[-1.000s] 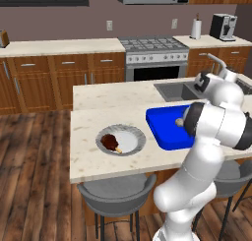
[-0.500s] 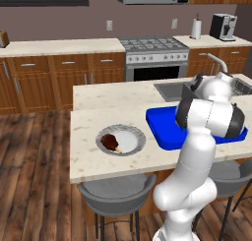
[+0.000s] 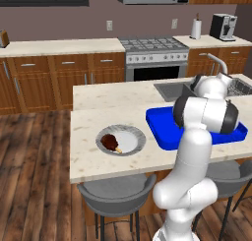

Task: Create a steak meal by picking up the steak and asparagus from the tray and placing them on the plate. Leave the garlic on the tray.

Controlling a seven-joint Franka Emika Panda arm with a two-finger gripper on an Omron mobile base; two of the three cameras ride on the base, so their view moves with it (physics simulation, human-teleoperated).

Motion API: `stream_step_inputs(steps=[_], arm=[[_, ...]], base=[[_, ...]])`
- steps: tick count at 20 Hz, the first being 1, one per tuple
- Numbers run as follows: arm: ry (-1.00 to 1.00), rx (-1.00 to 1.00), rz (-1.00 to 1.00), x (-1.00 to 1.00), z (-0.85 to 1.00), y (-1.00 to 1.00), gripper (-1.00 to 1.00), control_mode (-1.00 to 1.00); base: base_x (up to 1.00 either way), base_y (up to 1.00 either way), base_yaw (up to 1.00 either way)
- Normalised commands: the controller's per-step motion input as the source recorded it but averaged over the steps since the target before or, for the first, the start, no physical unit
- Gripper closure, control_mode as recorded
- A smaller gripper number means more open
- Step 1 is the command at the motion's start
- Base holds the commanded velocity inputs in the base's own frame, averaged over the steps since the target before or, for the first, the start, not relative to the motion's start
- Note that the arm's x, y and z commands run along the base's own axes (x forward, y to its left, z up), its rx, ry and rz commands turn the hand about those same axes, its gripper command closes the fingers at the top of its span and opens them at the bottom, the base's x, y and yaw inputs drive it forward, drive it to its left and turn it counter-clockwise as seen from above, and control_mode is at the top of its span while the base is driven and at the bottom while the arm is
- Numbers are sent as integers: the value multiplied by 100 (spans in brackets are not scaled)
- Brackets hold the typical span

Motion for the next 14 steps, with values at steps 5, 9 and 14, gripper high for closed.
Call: stream_step_inputs(steps=[5, 9, 14], arm=[[0, 0, 8, -3, -27, 0, 100, -100], [-2, 0, 2, -38, 16, 0, 100, -100], [-3, 0, 0, -65, 78, 4, 100, -100]], base=[[0, 0, 0], [0, 0, 0], [0, 0, 0]])
